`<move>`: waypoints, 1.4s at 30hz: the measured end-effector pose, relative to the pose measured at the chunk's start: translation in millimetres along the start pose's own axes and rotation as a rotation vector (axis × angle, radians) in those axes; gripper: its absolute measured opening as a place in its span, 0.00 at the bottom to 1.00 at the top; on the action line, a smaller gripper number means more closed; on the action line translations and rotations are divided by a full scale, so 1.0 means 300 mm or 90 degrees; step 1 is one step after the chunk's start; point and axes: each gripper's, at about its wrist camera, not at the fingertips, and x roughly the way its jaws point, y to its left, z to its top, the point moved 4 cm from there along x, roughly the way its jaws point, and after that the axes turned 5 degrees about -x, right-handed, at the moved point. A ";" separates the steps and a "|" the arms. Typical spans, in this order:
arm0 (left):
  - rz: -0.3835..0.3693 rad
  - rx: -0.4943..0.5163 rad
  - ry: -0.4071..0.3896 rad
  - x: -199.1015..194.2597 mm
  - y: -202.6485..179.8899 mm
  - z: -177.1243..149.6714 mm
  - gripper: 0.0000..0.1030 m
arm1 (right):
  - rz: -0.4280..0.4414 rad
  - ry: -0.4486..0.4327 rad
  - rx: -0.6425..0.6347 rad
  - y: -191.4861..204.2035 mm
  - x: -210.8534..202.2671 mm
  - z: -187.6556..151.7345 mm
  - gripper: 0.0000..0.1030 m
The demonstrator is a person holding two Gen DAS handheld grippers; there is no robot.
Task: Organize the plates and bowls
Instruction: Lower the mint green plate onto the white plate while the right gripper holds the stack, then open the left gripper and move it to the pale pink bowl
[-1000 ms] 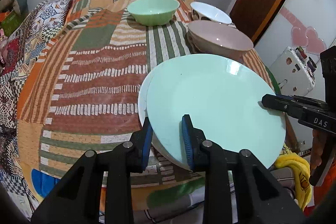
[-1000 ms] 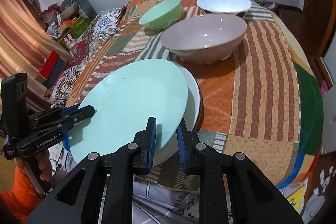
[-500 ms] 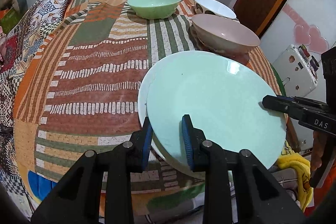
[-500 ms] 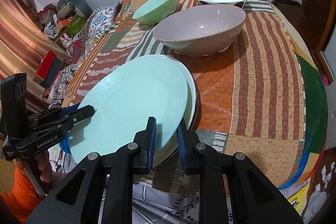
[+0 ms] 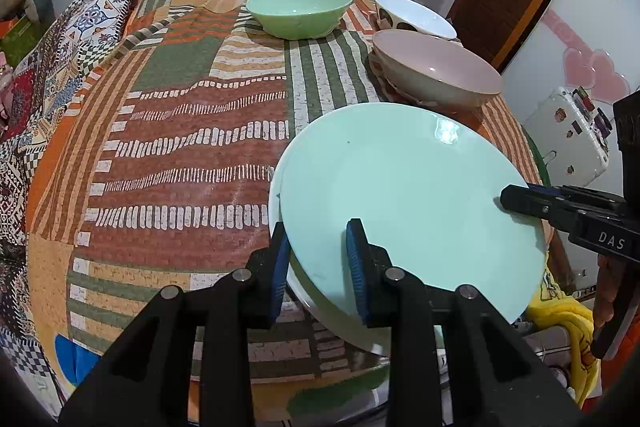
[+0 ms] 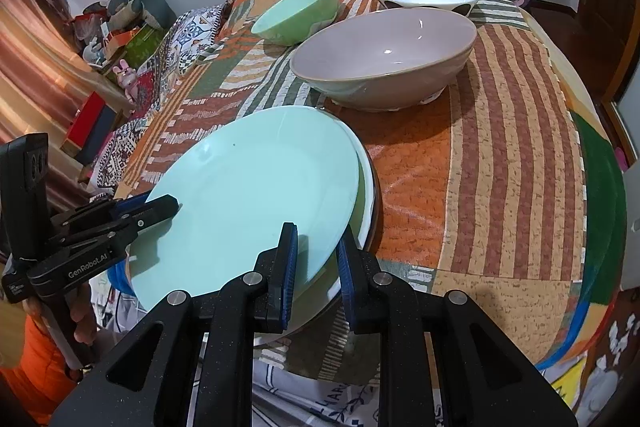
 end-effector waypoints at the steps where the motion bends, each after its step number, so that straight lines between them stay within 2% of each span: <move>1: 0.004 0.002 -0.002 0.000 -0.001 0.000 0.28 | -0.001 0.000 -0.001 0.002 -0.001 0.000 0.18; 6: 0.066 0.044 -0.014 0.015 -0.015 -0.013 0.28 | 0.003 0.010 -0.013 0.019 0.012 -0.007 0.18; 13: 0.048 0.030 -0.015 0.016 0.002 -0.013 0.28 | 0.001 0.008 -0.020 0.023 0.012 -0.008 0.18; 20: 0.057 0.038 -0.019 0.016 0.000 -0.015 0.28 | -0.001 0.011 -0.019 0.028 0.010 -0.006 0.18; 27: 0.051 0.033 -0.018 0.018 0.003 -0.014 0.28 | -0.032 0.019 -0.048 0.045 0.003 -0.003 0.18; 34: 0.049 0.031 -0.016 0.018 0.004 -0.014 0.31 | -0.036 0.012 -0.043 0.033 -0.012 -0.004 0.18; 38: 0.038 0.012 0.012 0.039 0.020 -0.020 0.31 | -0.057 -0.012 -0.051 0.025 -0.054 0.001 0.24; 42: 0.042 0.003 0.003 0.023 0.030 -0.014 0.31 | -0.063 -0.021 -0.044 0.003 -0.074 0.009 0.25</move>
